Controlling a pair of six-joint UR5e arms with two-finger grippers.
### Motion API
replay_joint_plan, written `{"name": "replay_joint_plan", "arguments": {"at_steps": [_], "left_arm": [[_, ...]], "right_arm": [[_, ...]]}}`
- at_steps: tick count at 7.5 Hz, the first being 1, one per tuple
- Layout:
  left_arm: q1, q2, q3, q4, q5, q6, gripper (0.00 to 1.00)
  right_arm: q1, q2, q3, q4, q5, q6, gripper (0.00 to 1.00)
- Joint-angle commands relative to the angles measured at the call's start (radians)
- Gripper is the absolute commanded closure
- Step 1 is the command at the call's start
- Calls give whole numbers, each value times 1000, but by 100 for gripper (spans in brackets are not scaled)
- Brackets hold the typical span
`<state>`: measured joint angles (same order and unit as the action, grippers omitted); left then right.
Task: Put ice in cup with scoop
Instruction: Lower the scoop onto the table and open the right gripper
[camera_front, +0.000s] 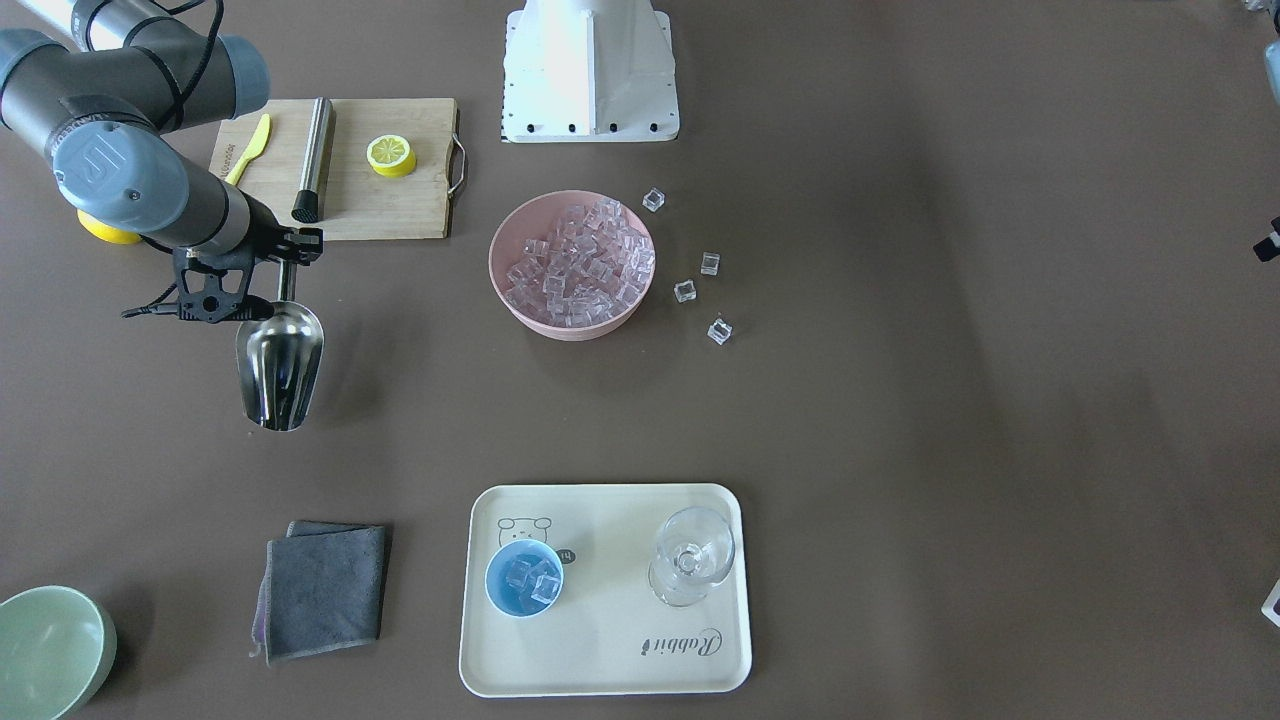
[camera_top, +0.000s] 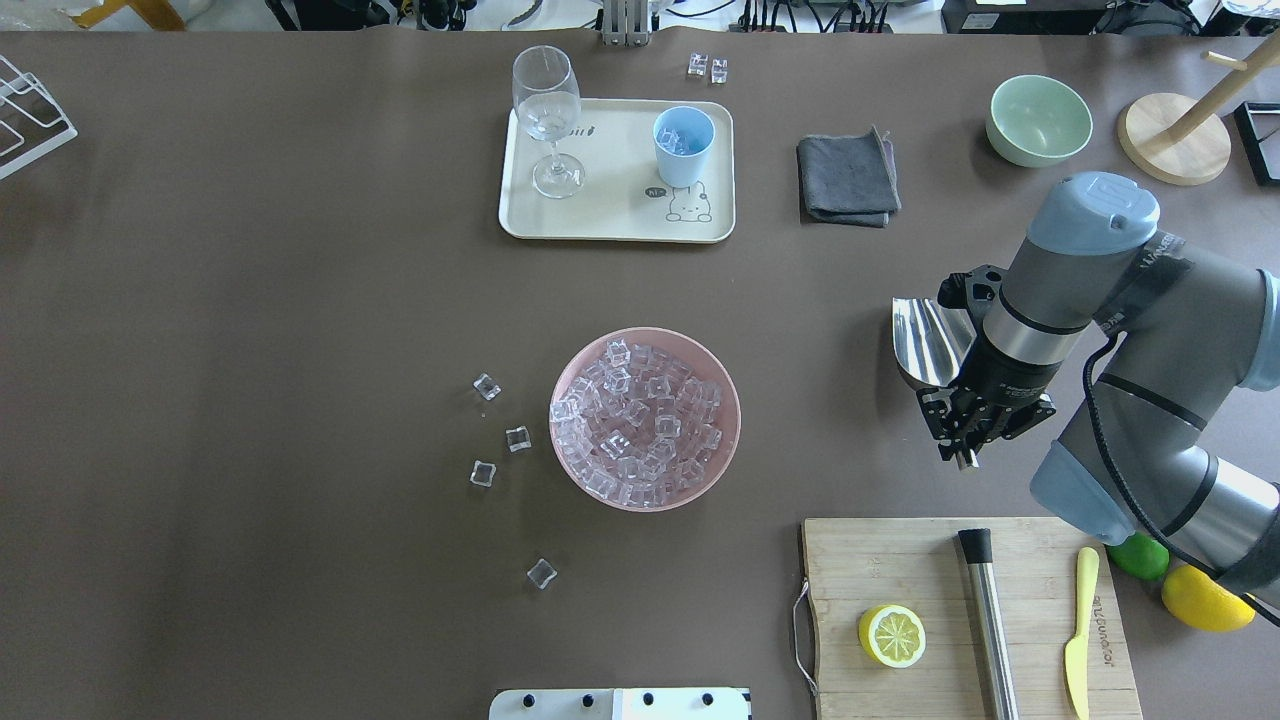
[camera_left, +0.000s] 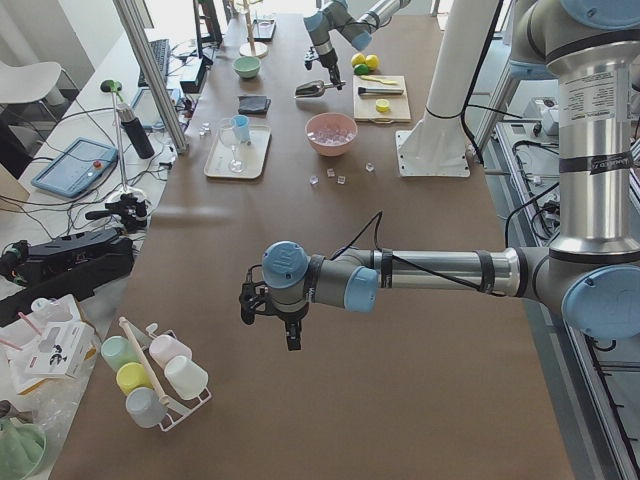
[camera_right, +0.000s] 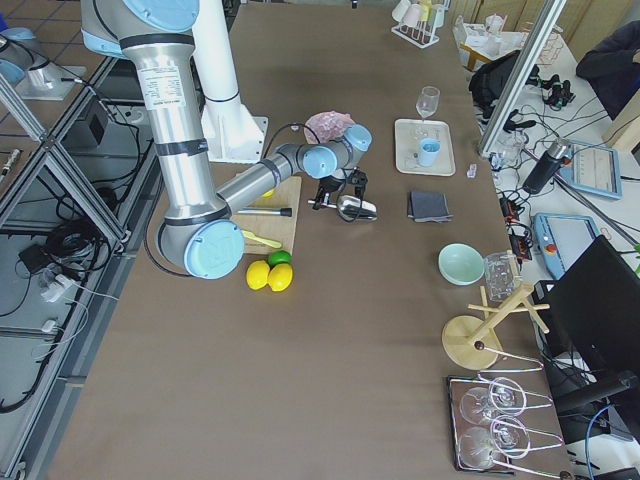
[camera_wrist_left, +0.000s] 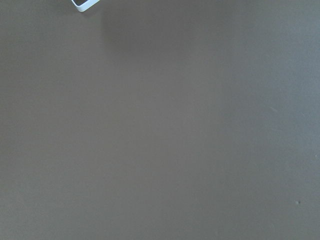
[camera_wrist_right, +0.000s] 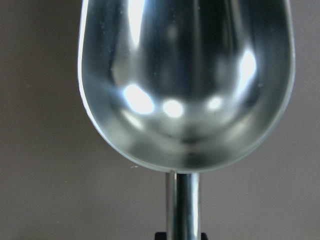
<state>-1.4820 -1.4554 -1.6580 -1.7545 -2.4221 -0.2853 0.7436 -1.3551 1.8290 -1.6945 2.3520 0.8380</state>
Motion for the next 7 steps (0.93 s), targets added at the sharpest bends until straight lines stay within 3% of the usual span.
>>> {"name": "replay_joint_plan", "arguments": {"at_steps": [1,2,3,4,5,7], "left_arm": [[3,-2,17,-3,-3,0,2],[3,-2,20,-5,-3,0,2],[3,-2,27,-3,-2,2,2],[3,-2,33,-5,-2,2,2],[3,-3,32,-5,-2,2,2],[2,0,41,0,0,0,2]], "right_arm": [[-7,-2,-36,61,-2,16,100],[-7,-1,-37,61,-2,16,100],[-7,-1,-40,61,-2,7,68],[-7,1,-42,62,-2,6,21],[-7,7,-39,61,-2,6,1],[6,8,-31,61,-3,3,1]]}}
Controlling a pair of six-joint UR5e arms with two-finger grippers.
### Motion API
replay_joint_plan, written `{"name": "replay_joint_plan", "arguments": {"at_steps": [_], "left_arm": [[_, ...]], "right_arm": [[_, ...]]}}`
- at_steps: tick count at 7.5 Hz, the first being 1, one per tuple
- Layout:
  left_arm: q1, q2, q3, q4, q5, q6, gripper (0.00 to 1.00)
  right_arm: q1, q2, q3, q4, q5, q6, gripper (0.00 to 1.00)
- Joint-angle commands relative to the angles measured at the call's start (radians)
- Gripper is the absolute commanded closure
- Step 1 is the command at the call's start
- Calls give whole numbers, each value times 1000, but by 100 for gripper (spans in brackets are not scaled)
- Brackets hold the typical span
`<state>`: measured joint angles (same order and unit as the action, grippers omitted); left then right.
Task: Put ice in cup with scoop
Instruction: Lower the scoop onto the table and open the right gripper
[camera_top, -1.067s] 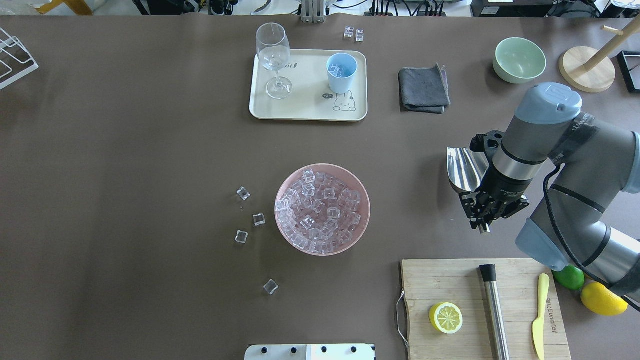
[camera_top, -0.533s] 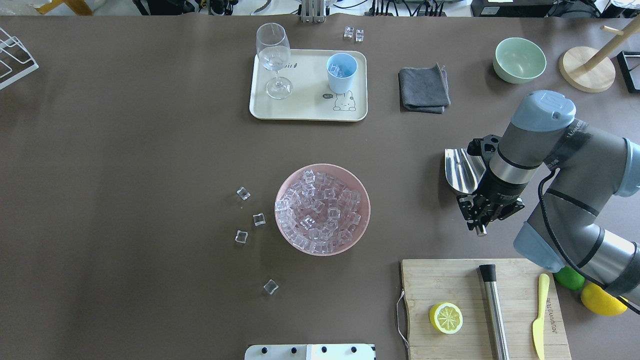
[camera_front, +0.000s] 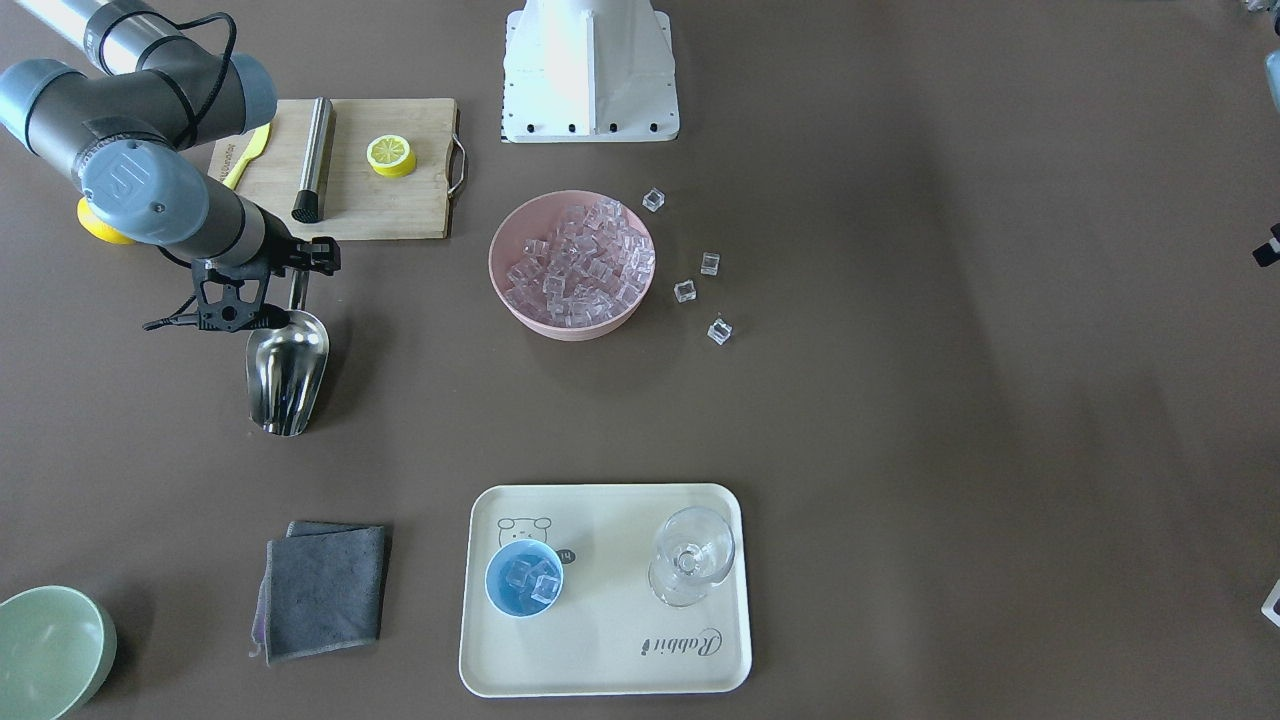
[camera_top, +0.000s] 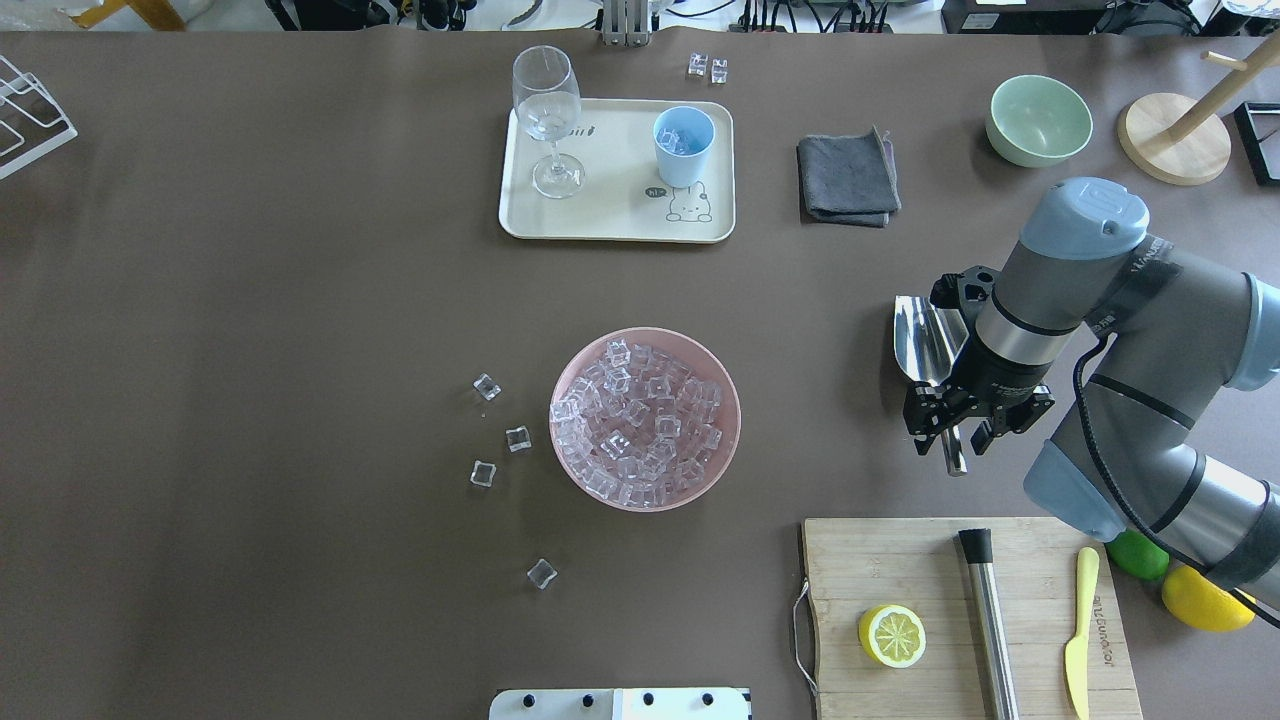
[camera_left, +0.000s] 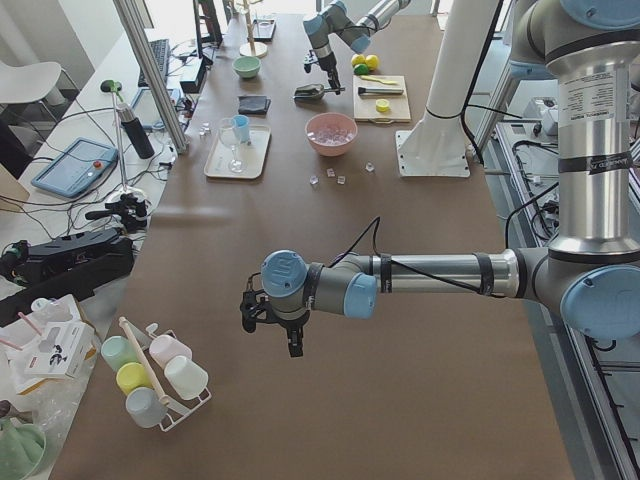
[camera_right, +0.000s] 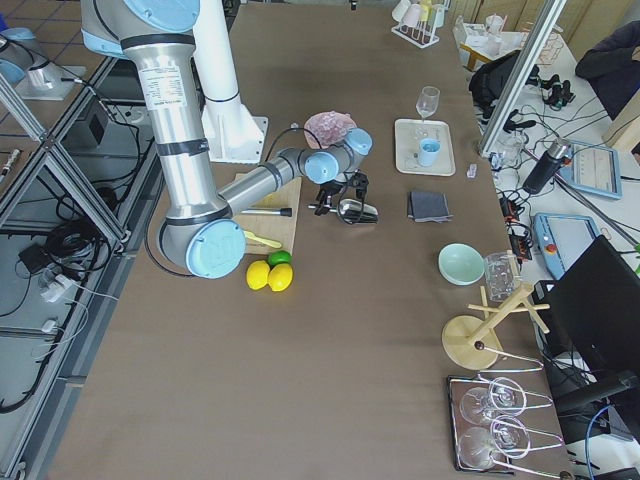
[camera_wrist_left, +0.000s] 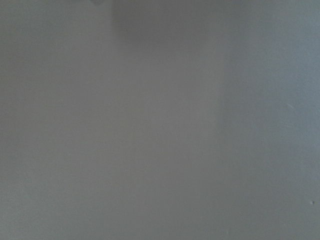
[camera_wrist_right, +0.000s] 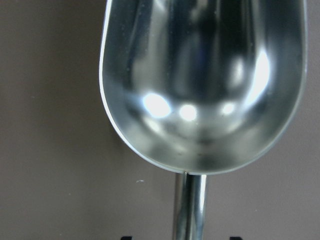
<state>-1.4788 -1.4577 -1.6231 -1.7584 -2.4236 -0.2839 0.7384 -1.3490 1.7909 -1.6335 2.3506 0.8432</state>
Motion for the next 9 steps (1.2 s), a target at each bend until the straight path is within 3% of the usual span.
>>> {"name": "replay_joint_plan", "arguments": {"at_steps": [1,4,7,8,9], "left_arm": [[59,-6,158,-13,-12,0,2],[78,-44,169,-41,-17,-6,2],[52,-11,97,-42,-18,-3,2],[-25,3,88,-38,-26,-3,2],[-81,3,129,-39,-175,-1,2]], "right_arm": [[38,1,12,-2,-4,-30,1],[185,-9,12,-12,-69,-263,1],[245,-36,15,-12,-79,-307,1],[248,-38,12,-12,-80,-315,1],[248,-38,12,-12,-86,-315,1]]}}
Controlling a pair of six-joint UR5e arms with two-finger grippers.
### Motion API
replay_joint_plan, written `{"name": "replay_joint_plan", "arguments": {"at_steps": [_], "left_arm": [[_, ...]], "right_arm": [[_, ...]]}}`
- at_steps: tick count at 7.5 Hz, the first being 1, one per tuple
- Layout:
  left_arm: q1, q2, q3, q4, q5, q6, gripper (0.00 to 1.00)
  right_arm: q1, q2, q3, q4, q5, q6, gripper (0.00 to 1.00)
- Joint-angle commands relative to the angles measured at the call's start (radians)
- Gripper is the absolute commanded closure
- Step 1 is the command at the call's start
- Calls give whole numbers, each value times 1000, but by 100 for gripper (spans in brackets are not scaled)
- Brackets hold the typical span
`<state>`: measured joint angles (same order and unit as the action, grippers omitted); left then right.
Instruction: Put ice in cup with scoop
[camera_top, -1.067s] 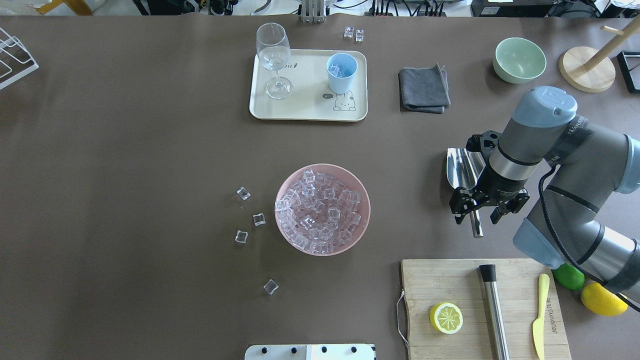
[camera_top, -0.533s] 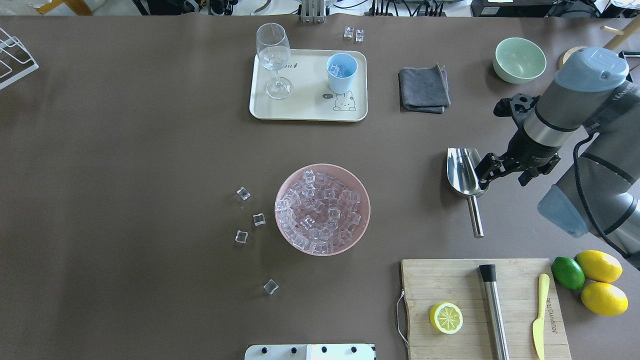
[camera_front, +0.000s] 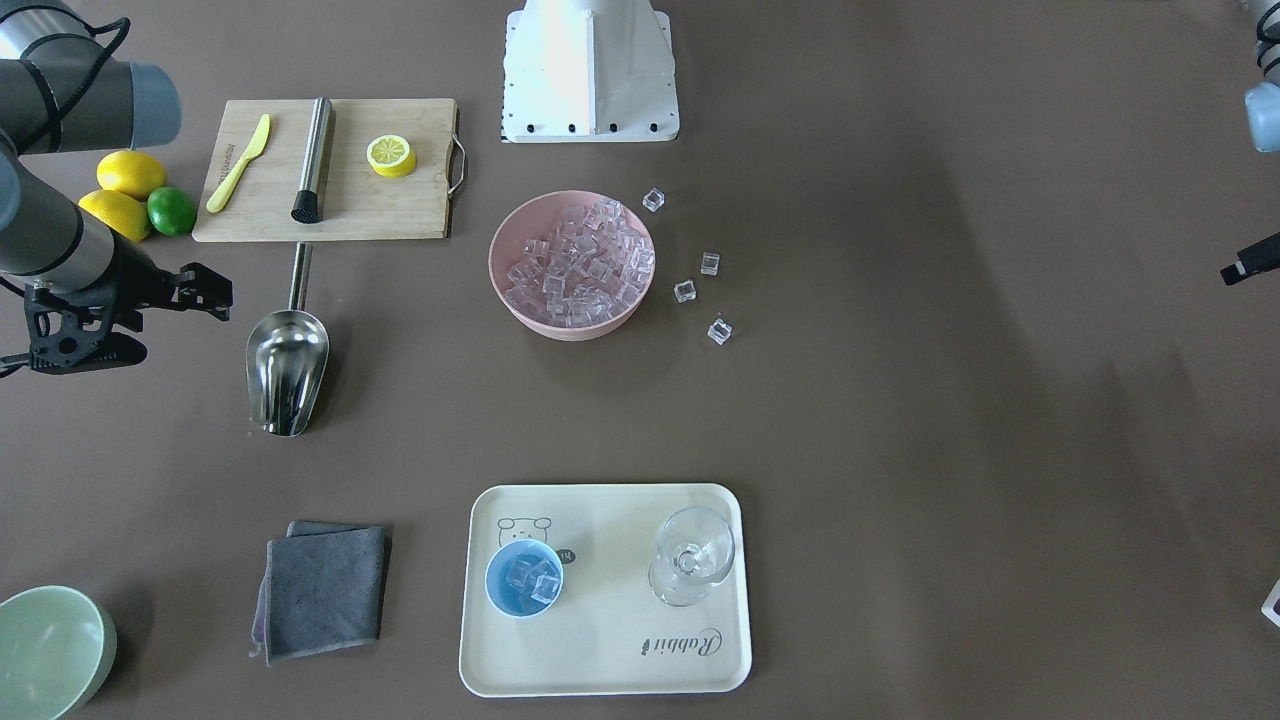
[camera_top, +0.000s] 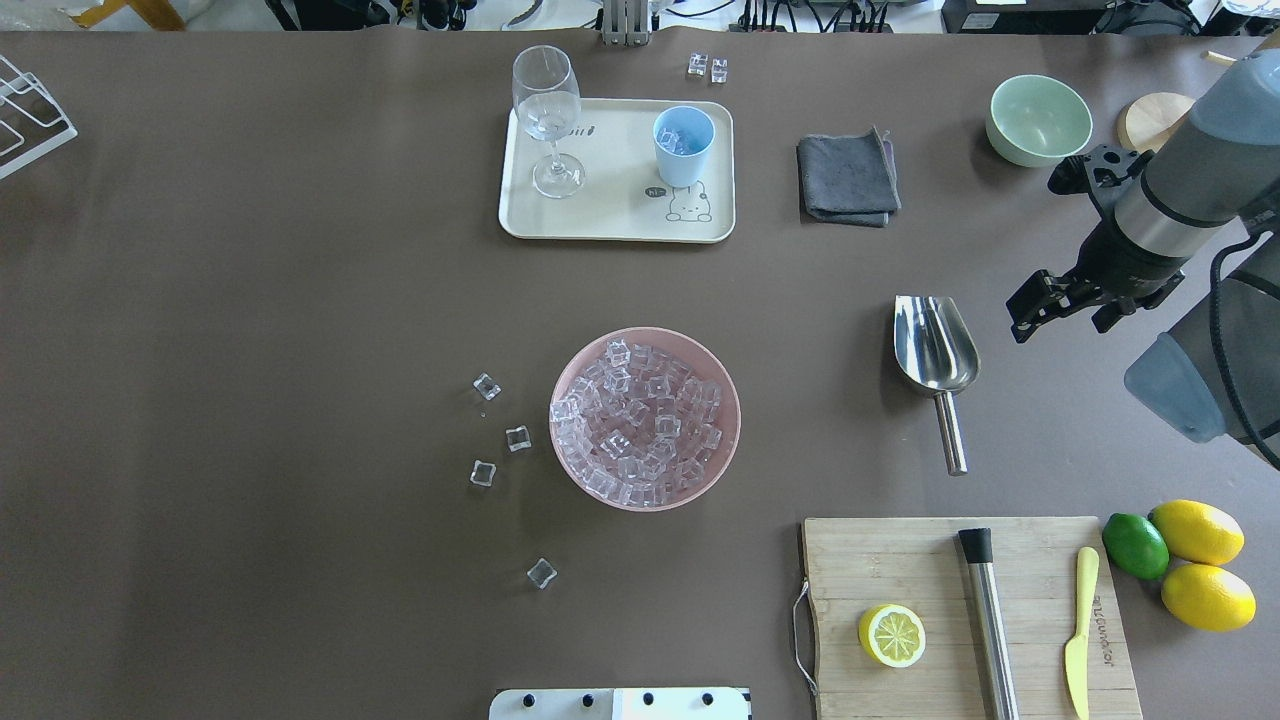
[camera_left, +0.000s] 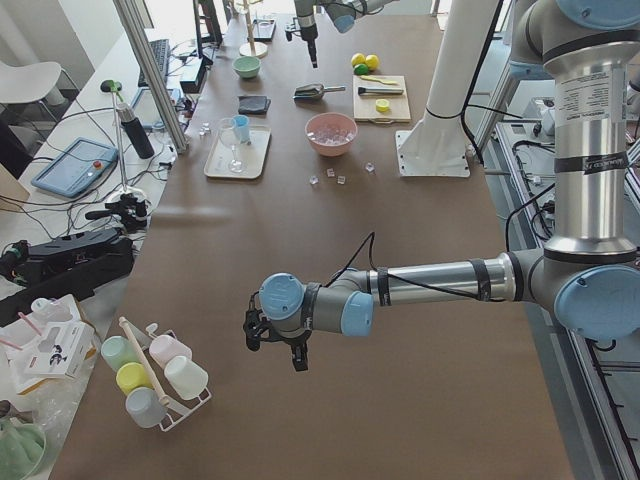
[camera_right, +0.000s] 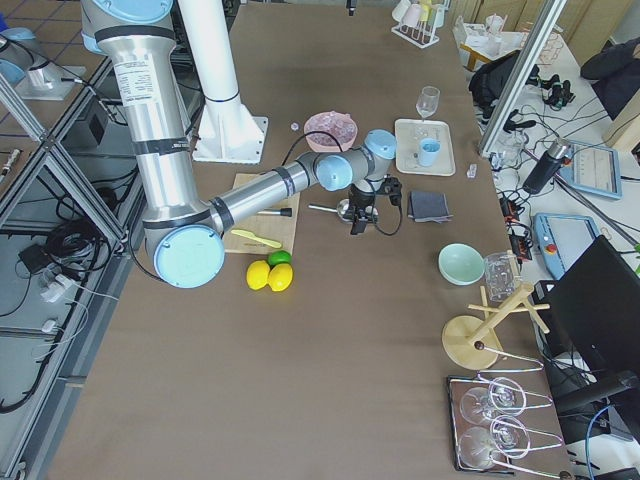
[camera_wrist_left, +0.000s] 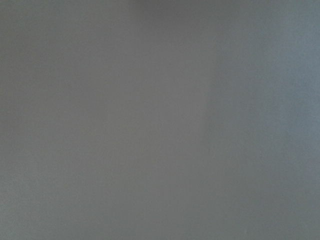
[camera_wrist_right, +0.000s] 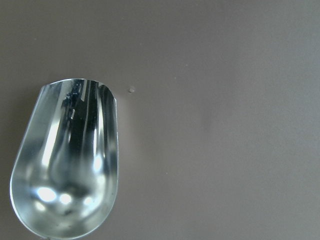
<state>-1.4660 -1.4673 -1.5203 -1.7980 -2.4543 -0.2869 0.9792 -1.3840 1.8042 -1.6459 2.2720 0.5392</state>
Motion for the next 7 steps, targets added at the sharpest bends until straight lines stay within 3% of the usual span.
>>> {"name": "replay_joint_plan", "arguments": {"at_steps": [1,3,4,7], "left_arm": [[-94,-2,31,-7,-191,2,2],[-82,-18,-30,-8,-155,3,2],[-68,1,-113,-1,-55,3,2],[-45,10,-168,-1,59,3,2]], "right_arm": [[16,-3,-2,1,-14,-27,1],[61,-21,-2,0,-14,-108,1],[90,-39,-8,0,-14,-178,1],[197,-93,-37,3,-15,-360,1]]}}
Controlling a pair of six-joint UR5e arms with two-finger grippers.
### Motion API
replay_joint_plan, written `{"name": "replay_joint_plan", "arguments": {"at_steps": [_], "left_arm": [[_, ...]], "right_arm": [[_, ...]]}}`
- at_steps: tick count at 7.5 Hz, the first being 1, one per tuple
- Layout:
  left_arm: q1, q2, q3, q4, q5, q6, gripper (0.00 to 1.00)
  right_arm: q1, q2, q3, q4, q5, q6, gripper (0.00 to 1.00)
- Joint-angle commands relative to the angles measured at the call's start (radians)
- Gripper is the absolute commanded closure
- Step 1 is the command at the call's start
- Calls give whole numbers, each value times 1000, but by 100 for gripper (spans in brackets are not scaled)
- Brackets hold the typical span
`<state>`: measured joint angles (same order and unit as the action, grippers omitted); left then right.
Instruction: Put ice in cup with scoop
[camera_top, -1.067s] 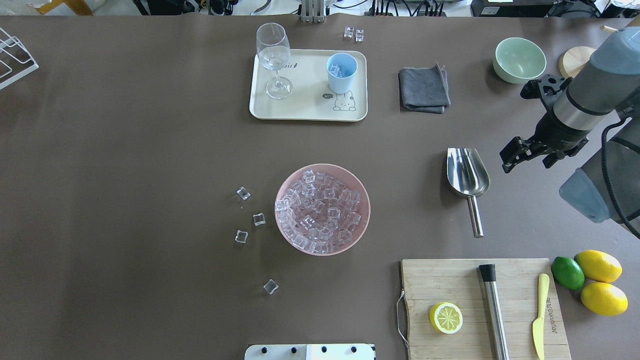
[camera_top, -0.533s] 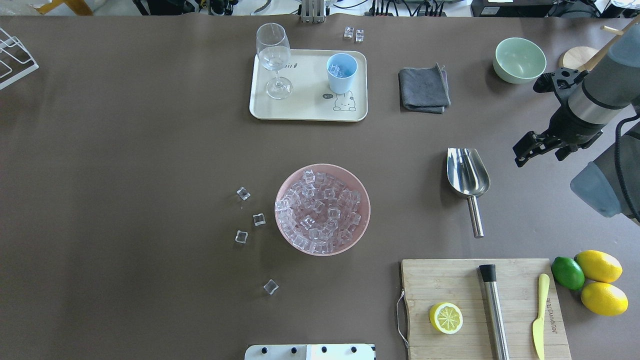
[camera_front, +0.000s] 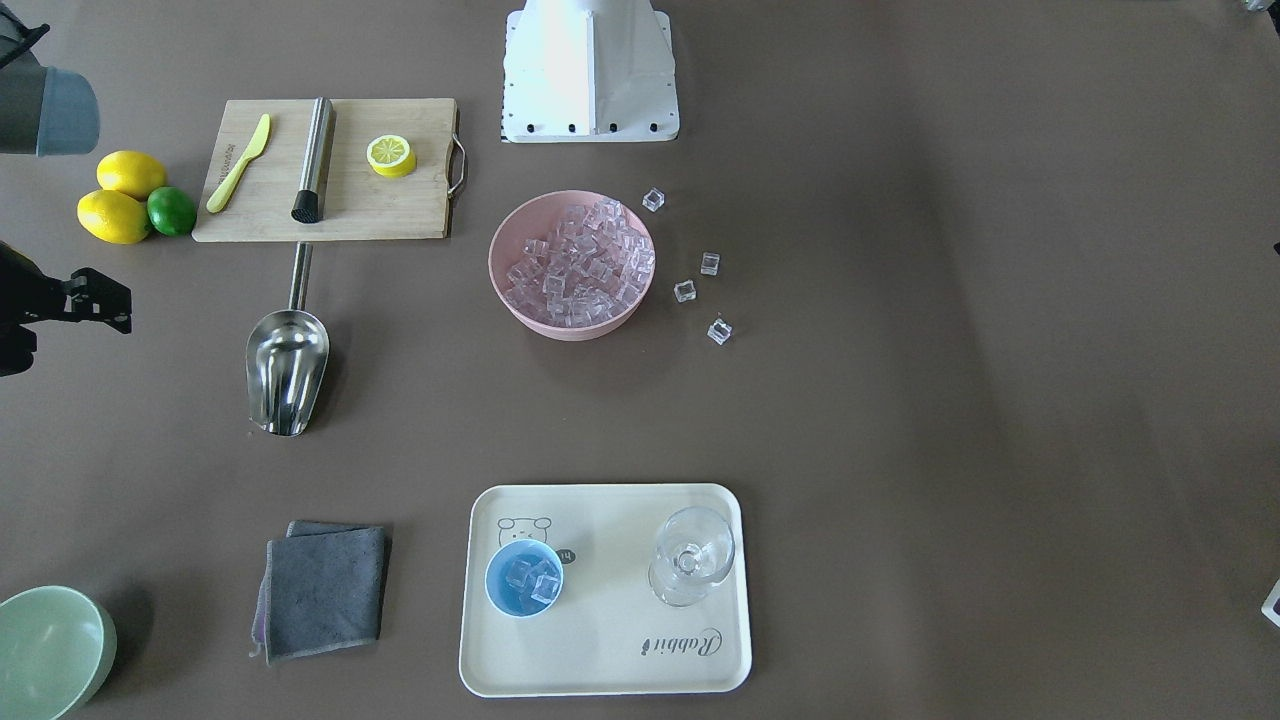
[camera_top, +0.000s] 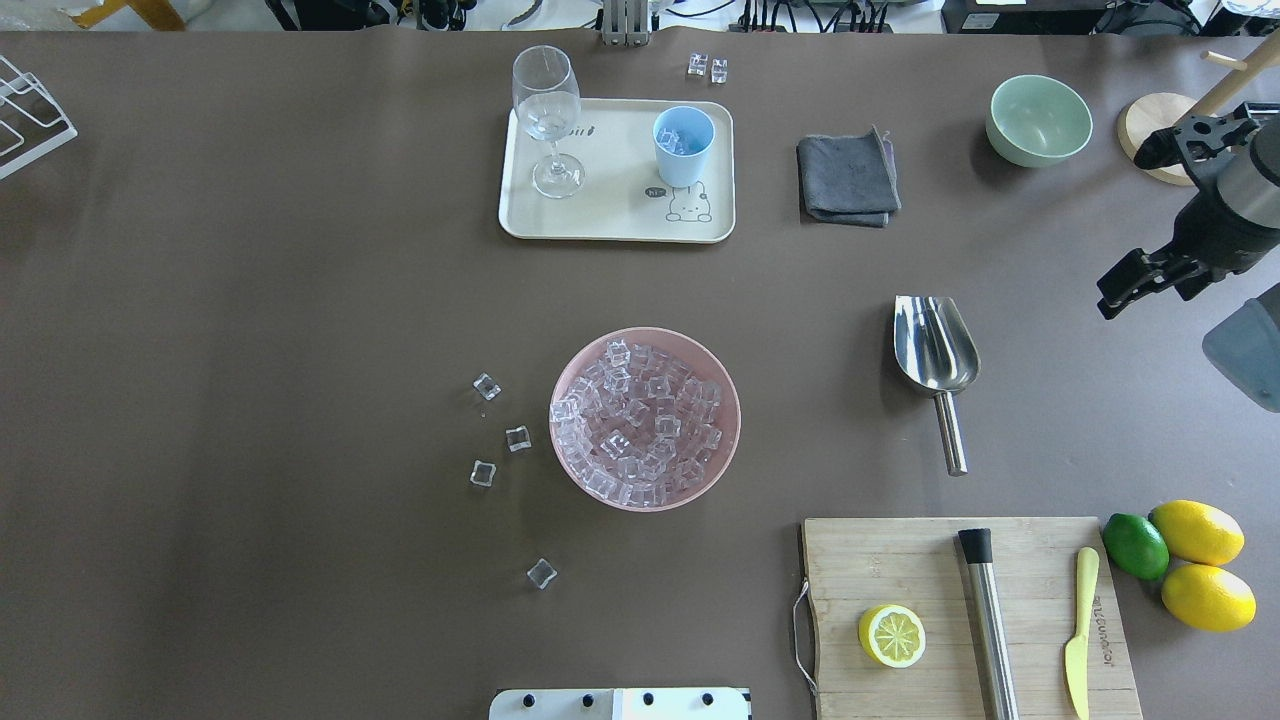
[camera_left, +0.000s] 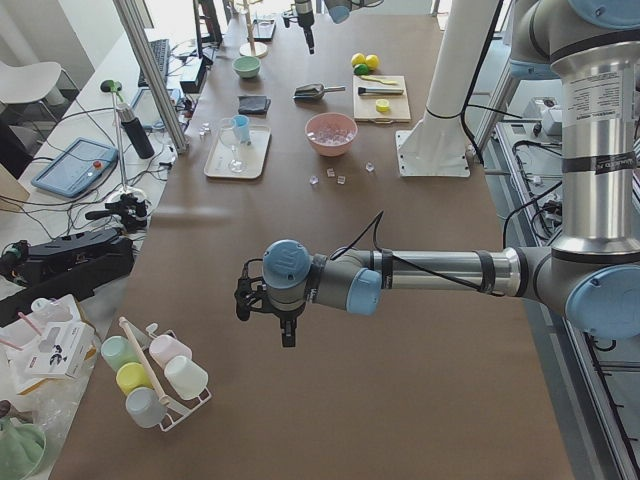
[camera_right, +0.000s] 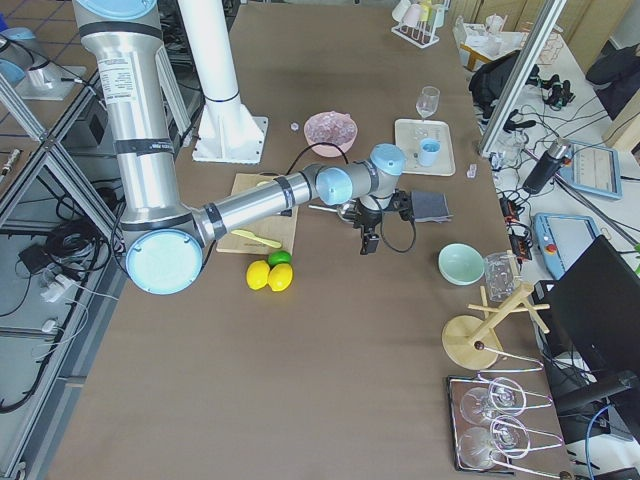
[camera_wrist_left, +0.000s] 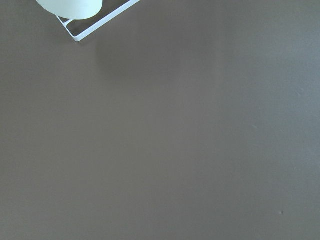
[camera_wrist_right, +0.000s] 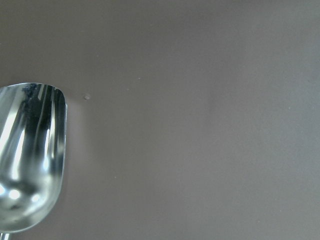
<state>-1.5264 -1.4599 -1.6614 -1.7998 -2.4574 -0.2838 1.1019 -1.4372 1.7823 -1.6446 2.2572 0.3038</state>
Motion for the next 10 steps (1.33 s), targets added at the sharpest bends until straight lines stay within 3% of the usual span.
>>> {"name": "replay_joint_plan", "arguments": {"at_steps": [1,5,10], "left_arm": [[17,6,-27,0,63,0,2],[22,9,-24,0,72,2,2],[17,29,-43,0,72,0,2]], "right_arm": [[134,-70,-23,2,-1,-197,1],[356,-162,-90,9,11,-414,1],[378,-177,-93,11,4,-422,1]]}}
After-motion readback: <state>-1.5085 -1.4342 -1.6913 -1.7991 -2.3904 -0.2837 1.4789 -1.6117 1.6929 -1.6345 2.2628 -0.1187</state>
